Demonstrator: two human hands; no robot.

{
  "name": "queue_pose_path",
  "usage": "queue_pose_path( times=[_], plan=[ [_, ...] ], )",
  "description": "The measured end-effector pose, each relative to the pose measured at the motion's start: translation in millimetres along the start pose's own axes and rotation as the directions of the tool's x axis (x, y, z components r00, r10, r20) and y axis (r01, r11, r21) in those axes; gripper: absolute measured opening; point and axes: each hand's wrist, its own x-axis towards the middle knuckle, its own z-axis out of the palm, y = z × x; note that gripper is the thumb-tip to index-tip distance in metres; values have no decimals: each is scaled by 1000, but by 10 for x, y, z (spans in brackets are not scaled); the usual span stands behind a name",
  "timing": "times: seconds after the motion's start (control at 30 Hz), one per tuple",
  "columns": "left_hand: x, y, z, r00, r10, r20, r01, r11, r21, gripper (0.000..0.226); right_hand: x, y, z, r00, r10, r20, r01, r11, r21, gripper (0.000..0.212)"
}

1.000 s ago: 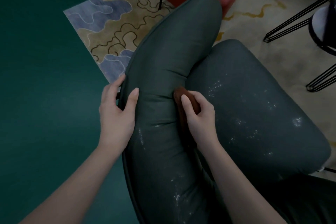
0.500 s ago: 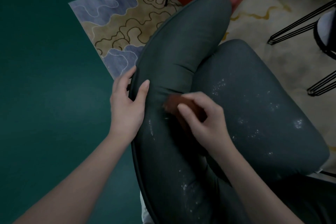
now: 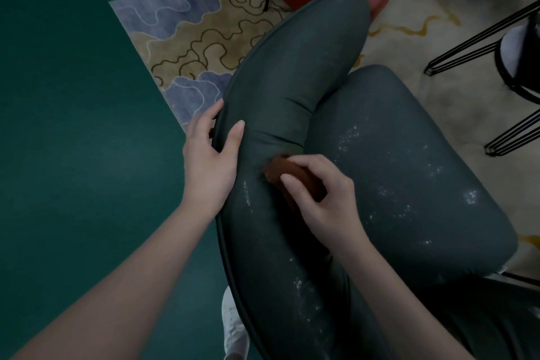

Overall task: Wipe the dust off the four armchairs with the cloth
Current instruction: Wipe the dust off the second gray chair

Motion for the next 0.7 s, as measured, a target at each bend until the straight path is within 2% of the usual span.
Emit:
queue_pose_path(
  times=[0.13,0.27,0.5,0.63,0.7],
  plan=[
    [6,1,1,1000,-10,13,10,1000,-13,44,-67,-108,-38,980,-141,137,145,989,-25,21],
    [16,-2,-22,998,-36,42,38,998,-56,45,66,-63,-56,998,-63,-14,62,995,-83,18],
    [-199,-77,-166,995,-51,82,60,991,-116,38,-201,-139,-49,987,-118,108,128,988,-90,21],
    [-417,-164,-212,990,-97,99,115,975,-190,40,-83,-152,-20,998,-12,-65,5,994,-110,17],
    [-480,-201,-205,989,-117,88,134,965,-226,39,-41,-164,69,996,-6,-91,-5,993,-117,16]
  ],
)
